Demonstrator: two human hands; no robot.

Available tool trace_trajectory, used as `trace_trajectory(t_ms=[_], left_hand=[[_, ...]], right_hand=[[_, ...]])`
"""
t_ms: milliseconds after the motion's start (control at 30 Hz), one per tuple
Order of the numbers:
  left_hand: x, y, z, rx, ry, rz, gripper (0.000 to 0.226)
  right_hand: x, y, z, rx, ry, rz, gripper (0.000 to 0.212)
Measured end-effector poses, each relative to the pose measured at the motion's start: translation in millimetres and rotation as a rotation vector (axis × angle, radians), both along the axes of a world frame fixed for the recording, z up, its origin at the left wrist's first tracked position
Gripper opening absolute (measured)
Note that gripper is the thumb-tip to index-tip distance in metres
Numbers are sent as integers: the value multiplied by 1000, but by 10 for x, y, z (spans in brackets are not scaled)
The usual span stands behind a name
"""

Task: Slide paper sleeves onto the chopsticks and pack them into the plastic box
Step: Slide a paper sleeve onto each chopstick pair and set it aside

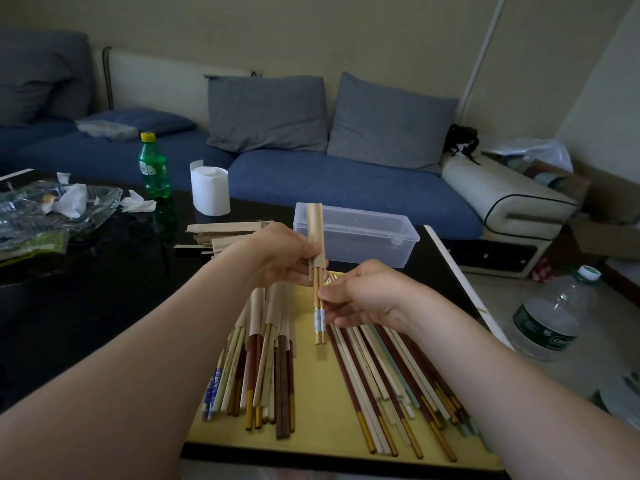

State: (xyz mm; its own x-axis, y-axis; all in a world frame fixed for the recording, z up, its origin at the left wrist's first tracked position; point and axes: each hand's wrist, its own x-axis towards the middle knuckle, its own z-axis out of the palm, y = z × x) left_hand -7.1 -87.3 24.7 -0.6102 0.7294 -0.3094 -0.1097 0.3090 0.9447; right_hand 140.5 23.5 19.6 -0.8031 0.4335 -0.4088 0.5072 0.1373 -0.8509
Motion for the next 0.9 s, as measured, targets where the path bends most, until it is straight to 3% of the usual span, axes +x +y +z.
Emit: trace_trajectory(t_ms=[167,300,400,533,600,800,900], left_hand=[[-94,37,-59,-93,137,102,25],[-150,-17,-134,-413,700,282,14],[-168,-96,-162,-546,928,295,16],[-307,-113,-300,-690,1090,209,48],[-376,-113,-347,-749,1131,189,54],[-524,-92,-402,-665,1123,182,26],[-528,-83,-369,-657,1125,166,24]], right_hand=[[-14,-24,-12,26,-7,30,15],[-29,-110,11,-85,-226,197,25],[-88,-210,0,-90,-394,294,26],[-183,-307,-45,38,-521,379,33],[-233,-328,-66,140,-529,395,38],[-405,-277,-176,457,-294,272,30],[-481,-252,-224,539,-177,202,31]])
